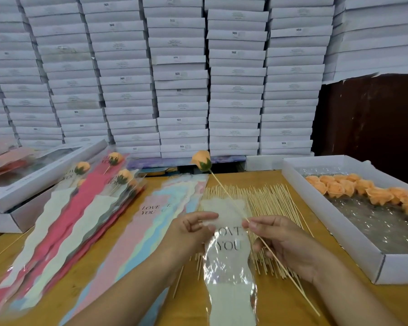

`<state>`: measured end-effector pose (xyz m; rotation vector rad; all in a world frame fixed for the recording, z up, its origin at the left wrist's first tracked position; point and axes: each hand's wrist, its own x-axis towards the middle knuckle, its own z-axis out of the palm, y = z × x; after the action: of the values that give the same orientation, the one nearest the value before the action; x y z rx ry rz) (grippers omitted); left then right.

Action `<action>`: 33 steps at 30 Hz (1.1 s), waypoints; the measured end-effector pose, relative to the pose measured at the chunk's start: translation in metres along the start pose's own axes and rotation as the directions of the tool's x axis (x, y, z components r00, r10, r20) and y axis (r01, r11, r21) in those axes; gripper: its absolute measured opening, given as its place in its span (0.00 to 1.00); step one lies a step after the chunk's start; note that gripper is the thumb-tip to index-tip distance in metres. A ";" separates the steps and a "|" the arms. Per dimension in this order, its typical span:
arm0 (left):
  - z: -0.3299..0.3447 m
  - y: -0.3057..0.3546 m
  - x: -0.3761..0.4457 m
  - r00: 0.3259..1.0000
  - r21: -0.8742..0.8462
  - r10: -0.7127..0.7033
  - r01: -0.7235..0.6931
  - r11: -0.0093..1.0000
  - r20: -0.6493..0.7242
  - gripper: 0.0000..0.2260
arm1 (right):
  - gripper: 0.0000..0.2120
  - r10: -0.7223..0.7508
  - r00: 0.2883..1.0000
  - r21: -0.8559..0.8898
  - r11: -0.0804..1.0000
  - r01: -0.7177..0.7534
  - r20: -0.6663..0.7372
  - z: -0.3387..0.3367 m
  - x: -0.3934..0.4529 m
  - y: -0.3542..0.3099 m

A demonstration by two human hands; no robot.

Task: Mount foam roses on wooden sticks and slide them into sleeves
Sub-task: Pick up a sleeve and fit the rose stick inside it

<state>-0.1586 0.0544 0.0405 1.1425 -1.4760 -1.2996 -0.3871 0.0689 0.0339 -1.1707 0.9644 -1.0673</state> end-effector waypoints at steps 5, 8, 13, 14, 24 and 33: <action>0.004 -0.008 -0.007 1.000 0.027 0.008 -0.009 1.000 0.015 0.14 | 0.13 -0.023 0.997 0.043 0.999 0.026 -0.070 0.000 0.001 -0.001; 0.005 -0.008 -0.002 0.996 -0.016 -0.035 0.034 0.999 -0.082 0.27 | 0.15 -0.026 0.998 0.023 0.999 0.027 -0.054 0.001 -0.001 0.000; 0.008 0.003 0.004 0.979 -0.296 -0.198 0.205 0.933 0.056 0.20 | 0.16 -0.012 1.000 0.013 1.000 0.012 0.018 0.006 -0.001 0.000; 0.010 0.005 0.004 0.977 -0.307 -0.201 0.212 0.928 0.067 0.14 | 0.16 -0.009 1.000 0.010 1.000 0.009 0.024 0.007 -0.001 0.000; 0.018 0.001 0.009 0.981 -0.223 -0.191 0.179 0.958 -0.032 0.10 | 0.14 -0.035 0.998 0.093 0.995 0.040 -0.053 0.002 0.005 0.004; 0.021 0.003 0.008 0.988 -0.245 -0.155 0.150 0.958 -0.002 0.26 | 0.16 0.003 0.998 0.107 0.994 0.003 -0.058 0.005 0.005 0.007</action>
<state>-0.1813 0.0521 0.0416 1.1190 -1.1912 -1.5237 -0.3800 0.0660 0.0280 -1.0569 0.9402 -1.1445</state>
